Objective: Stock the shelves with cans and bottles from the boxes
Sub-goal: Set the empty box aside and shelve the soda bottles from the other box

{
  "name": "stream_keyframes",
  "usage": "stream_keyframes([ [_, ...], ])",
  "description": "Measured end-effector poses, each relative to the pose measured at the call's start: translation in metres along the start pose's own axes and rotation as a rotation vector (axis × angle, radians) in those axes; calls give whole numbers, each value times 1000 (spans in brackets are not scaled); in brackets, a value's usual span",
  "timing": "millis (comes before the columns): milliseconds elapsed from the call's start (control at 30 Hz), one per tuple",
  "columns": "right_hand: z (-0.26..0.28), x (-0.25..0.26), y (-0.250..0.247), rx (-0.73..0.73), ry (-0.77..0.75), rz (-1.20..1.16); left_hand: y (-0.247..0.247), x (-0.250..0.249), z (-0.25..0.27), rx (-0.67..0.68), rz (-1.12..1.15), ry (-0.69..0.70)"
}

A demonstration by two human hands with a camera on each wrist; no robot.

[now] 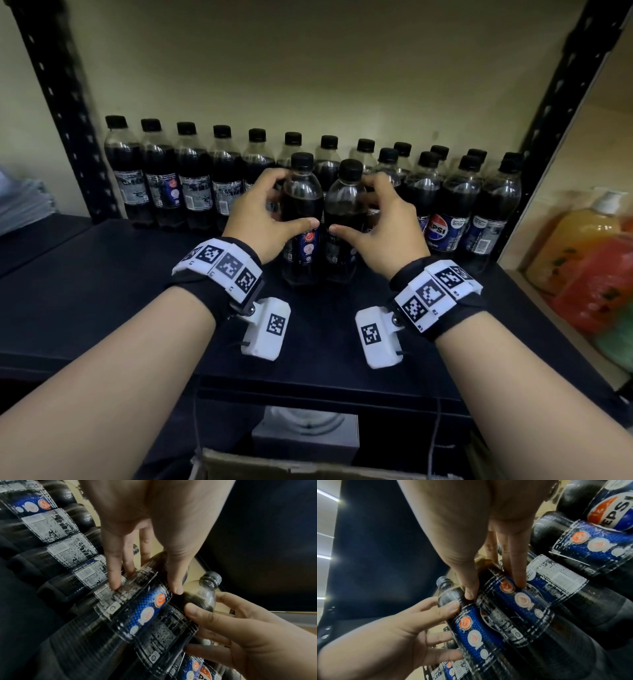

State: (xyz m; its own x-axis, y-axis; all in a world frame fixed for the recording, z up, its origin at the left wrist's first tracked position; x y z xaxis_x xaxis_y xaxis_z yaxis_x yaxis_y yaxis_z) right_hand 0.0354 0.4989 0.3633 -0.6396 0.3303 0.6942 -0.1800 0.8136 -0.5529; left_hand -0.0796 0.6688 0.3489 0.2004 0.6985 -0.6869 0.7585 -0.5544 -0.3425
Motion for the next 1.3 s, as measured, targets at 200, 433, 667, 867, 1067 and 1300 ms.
stream_keyframes([
  [200, -19, -9, 12, -29, -19, -41, 11, 16, -15, -71, 19, 64],
  [433, -30, -15, 21, -64, -15, -86, 22, 35, -28, -126, 40, 66],
  [667, -38, -9, 22, -80, 1, 49, 23, 40, -33, -141, 10, 61],
  [867, -37, -4, 14, -171, 10, 328, 26, 36, -35, -157, -150, 35],
  [1067, -30, -8, 21, -157, 4, 212, 28, 35, -37, -117, -147, -26],
  [1300, -30, -9, 21, -193, 18, 210, 26, 32, -34, -109, -89, -48],
])
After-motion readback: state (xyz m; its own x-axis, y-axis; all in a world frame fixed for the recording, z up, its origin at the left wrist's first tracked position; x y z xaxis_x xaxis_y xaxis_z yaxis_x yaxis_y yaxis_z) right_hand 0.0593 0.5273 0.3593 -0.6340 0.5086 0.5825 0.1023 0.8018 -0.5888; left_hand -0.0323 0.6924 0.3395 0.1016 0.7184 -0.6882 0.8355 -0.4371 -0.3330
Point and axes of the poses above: each hand's wrist, its own z-axis away from the middle knuckle, its own y-axis out of the palm, x = y × z, the point moved 5 cm from there along -z, towards the middle knuckle, and after that the axes turned 11 degrees about y, right-handed, at the moved point
